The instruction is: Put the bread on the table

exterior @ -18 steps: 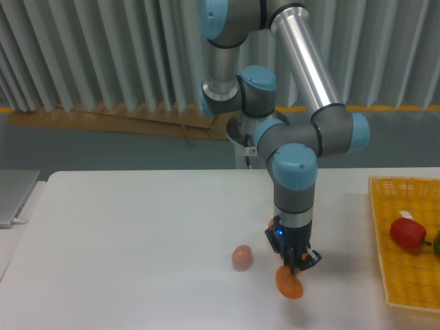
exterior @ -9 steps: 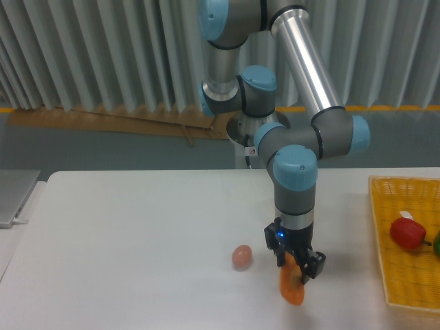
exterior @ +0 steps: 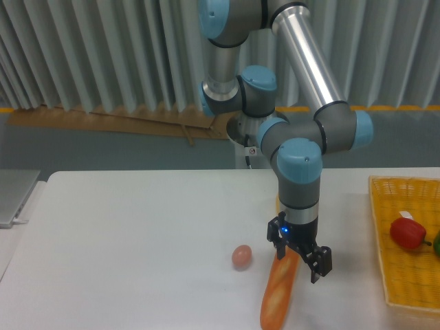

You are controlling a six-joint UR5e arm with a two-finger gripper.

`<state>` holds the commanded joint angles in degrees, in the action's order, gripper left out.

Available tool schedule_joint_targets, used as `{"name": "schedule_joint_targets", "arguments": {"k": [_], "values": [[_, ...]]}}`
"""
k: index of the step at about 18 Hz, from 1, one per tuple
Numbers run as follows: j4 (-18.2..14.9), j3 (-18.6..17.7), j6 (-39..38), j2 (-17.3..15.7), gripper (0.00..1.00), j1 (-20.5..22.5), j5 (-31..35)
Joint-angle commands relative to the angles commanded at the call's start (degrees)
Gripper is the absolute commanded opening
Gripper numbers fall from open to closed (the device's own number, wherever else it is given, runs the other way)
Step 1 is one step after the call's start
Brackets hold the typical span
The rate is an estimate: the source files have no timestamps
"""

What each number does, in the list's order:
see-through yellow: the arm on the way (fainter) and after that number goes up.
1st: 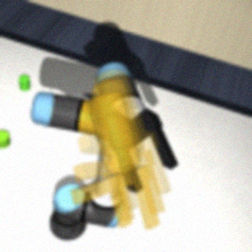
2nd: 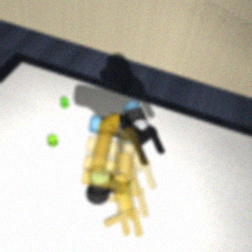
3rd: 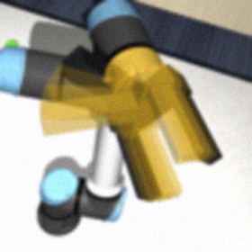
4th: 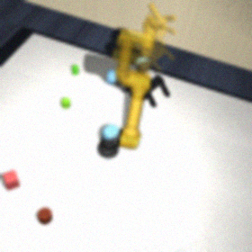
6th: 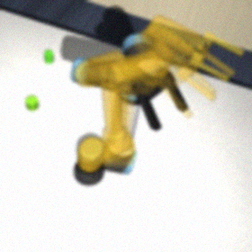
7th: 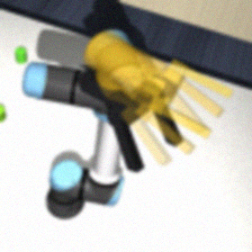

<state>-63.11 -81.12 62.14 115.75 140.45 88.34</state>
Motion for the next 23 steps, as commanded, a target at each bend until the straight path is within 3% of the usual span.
{"name": "schedule_joint_targets", "arguments": {"k": [7, 10, 15, 19, 23], "values": [[-0.70, -0.70, 1.93, -4.12, 1.00, 0.44, -0.27], [-6.92, -1.05, 1.93, -7.29, 1.00, 0.44, -0.62], [-13.35, -1.58, 1.93, -10.72, 1.00, 0.36, -3.08], [-14.33, -3.33, 1.93, -13.97, 1.00, 0.44, -3.09], [-15.20, -4.48, 1.93, -14.94, 1.00, 0.18, -3.00]]}}
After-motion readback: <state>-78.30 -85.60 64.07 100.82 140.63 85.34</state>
